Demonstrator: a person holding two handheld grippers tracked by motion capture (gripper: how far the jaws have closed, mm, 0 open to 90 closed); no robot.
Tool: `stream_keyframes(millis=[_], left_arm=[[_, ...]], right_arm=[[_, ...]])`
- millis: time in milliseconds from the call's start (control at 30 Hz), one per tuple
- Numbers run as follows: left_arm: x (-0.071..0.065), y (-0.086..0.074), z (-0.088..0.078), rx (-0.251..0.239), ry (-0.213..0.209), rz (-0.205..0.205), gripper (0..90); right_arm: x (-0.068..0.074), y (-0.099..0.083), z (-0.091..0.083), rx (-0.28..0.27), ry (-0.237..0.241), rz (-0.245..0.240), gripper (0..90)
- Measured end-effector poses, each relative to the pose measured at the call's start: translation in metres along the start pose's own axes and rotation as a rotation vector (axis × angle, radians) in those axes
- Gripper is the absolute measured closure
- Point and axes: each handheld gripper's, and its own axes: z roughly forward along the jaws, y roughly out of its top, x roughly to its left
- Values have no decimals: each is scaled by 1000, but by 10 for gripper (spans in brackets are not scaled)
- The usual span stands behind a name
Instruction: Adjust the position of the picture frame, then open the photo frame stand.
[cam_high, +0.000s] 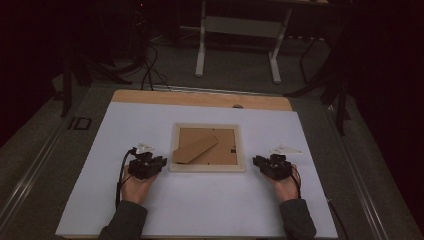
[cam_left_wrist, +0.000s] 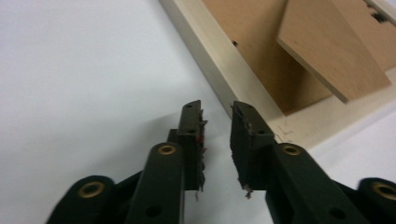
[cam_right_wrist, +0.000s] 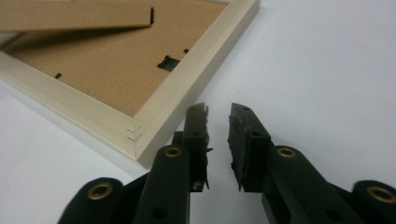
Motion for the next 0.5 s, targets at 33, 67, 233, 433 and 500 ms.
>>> stream_keyframes(millis=[33,67,233,433,500], left_arm=[[1,2,-1,2,-6,-10,718],[2,4,-3,-2,-10,-14,706],[3,15,-15,-31,-24,1,651],[0,34,-30,-85,-89,-18,605],[-4,42,-32,-94,-97,4,579]], right_arm=[[-2,-1,-3,-5,0,9,747],[-3,-2,-5,-11,1,13,744],[-8,-4,-10,-29,0,41,726],[-8,-5,-14,-36,10,49,711],[-9,-4,-17,-47,13,49,704]])
